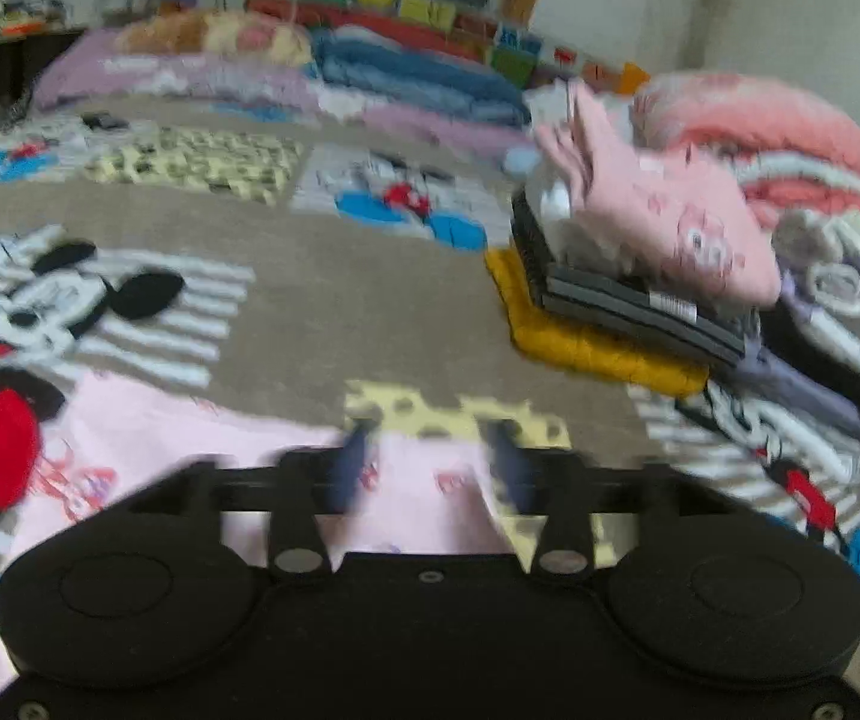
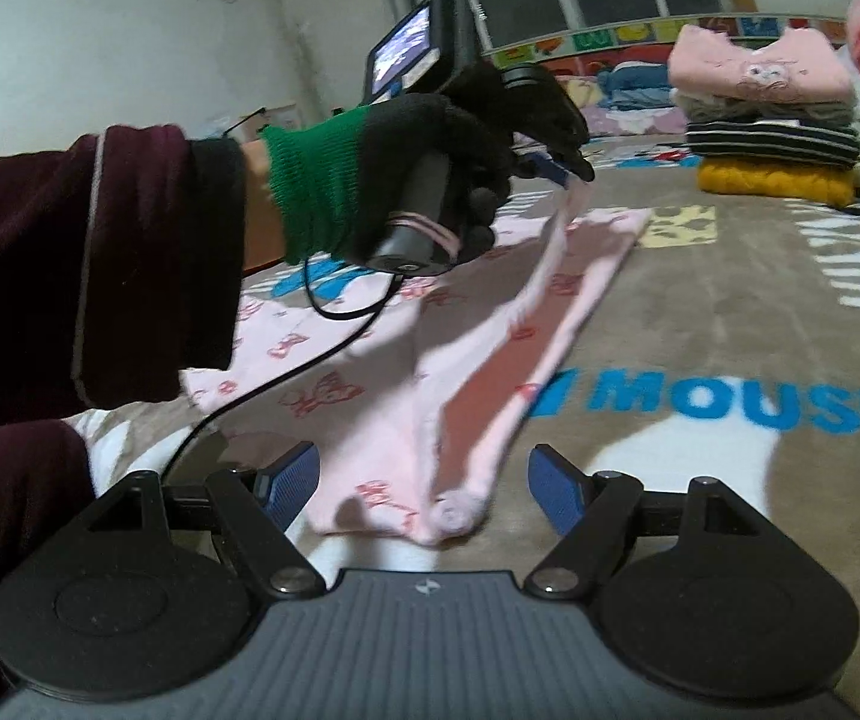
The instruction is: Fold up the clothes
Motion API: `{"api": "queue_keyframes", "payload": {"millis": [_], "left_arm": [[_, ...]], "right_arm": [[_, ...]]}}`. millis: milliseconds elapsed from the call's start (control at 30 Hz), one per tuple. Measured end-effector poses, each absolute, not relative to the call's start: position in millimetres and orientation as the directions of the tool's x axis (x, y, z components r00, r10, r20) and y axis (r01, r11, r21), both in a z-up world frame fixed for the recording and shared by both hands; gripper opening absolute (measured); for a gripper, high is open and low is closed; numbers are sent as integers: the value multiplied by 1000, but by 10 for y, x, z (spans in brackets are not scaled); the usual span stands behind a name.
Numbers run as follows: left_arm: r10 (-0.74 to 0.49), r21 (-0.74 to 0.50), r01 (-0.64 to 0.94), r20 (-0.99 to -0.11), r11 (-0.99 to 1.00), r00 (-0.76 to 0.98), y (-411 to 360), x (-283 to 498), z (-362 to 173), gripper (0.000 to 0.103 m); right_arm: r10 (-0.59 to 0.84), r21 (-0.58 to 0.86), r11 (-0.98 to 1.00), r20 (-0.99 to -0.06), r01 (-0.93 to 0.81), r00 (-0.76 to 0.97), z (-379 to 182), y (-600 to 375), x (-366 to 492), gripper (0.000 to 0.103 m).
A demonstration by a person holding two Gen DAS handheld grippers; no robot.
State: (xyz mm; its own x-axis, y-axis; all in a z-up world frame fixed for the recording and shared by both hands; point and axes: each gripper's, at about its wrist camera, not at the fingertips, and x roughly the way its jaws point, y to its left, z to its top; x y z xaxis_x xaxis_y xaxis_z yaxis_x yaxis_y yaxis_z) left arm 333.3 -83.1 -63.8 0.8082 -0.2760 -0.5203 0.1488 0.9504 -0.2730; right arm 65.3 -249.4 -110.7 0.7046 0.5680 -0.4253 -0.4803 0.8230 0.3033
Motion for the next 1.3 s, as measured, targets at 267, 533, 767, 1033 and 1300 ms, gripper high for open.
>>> {"api": "queue_keyframes", "payload": {"millis": [267,533,767,1033,1300], "left_arm": [[-298,-348,115,-535,930,791,-357,3306,-777,51],[-419,-415,190,-577,890,701,-366,3366,-956,42],[-438,-334,291,-576,897,690,-509,3298,-956,4],[-449,-389,261,-540,883,712,-409,3337,-1012,3],[-369,-312,220,-582,924,725,-454,3392,-979,22]], "right_arm": [[525,254,851,-364,-460,770,-1046,-2519,636,76],[584,164,809,-335,-565,739,-1025,-2263,625,76],[607,115,786,-328,-607,724,-1005,-2088,604,77],[564,98,811,-392,-577,727,-1099,-2006,667,77],[549,114,819,-442,-563,709,-1141,-2003,675,79]]}}
